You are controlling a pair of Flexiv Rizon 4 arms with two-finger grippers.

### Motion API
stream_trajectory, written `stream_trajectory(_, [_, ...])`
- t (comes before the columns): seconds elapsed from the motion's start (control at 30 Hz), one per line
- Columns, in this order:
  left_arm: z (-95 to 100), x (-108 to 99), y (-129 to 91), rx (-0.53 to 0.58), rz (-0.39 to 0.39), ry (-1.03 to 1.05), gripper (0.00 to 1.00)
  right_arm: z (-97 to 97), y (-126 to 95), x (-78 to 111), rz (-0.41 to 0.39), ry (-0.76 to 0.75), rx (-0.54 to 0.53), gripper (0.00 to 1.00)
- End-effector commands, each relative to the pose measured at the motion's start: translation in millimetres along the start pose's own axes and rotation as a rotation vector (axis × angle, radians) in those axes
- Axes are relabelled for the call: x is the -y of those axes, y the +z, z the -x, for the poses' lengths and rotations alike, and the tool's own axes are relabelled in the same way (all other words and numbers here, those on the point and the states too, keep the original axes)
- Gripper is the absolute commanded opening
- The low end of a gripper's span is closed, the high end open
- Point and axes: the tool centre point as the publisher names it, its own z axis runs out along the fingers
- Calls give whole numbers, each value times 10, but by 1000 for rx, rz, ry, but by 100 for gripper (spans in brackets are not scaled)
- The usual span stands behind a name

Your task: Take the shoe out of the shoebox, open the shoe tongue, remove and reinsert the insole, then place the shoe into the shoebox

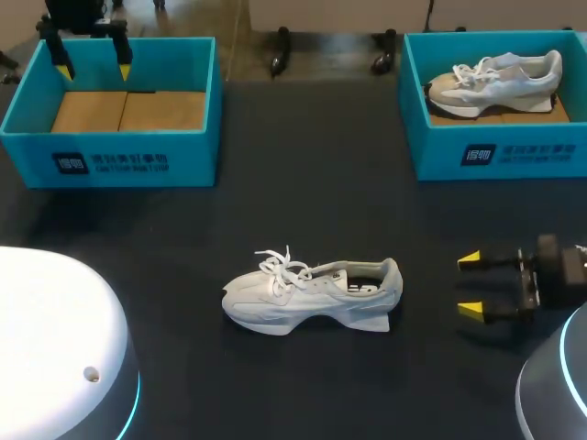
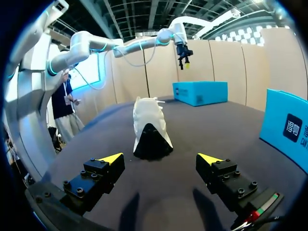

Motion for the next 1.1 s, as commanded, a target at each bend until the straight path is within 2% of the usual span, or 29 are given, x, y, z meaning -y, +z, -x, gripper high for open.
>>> stream_trajectory(0.03, [1,0,-8,1,2,0,100,-95,129,5,-3,-3,21,100])
stream_trajectory(0.33, [1,0,-8,1,2,0,100,-220,455,-28,9,-3,24,100])
stream_trajectory(0.43, [1,0,-8,1,2,0,100,-268,541,-77,-23,-11,48,100])
stream_trajectory(0.87, [1,0,-8,1,2,0,100,-268,541,-77,-23,-11,48,100])
stream_trajectory(0.93, [1,0,-8,1,2,0,100,-307,638,-71,-51,-3,64,100])
stream_trajectory(1.1, [1,0,-8,1,2,0,100,-327,759,-94,-33,0,79,100])
